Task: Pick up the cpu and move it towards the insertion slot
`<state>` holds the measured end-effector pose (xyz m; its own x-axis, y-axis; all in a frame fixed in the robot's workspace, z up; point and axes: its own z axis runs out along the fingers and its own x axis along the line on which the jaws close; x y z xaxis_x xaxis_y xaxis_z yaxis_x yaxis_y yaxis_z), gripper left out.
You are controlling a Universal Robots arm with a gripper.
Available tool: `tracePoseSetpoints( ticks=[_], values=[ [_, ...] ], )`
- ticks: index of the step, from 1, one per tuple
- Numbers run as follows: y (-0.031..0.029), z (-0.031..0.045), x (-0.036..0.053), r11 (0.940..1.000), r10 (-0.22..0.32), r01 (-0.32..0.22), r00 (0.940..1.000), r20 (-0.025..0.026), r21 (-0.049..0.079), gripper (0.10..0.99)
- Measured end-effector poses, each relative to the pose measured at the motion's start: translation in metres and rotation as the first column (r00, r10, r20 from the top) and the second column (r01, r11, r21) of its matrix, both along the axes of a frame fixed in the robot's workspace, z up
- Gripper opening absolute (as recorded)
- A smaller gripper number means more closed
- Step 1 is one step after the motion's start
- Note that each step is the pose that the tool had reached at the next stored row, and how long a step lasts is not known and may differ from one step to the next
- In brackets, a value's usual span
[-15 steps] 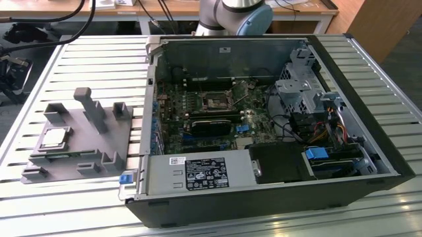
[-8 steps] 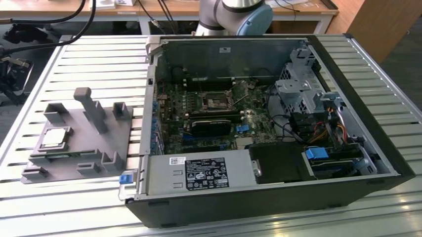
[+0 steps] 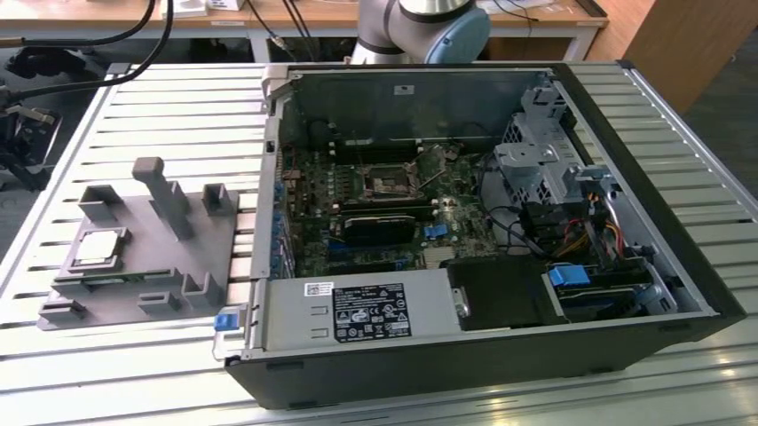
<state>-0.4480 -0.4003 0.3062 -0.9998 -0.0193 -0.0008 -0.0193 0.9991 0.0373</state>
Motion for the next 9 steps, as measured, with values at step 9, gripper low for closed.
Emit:
tracePoseSetpoints(
  ticks=[9],
  values=[
    [0.0,-0.0038,0.0,1.0,0.0,0.0,1.0,0.0001,0.0,0.106]
  ],
)
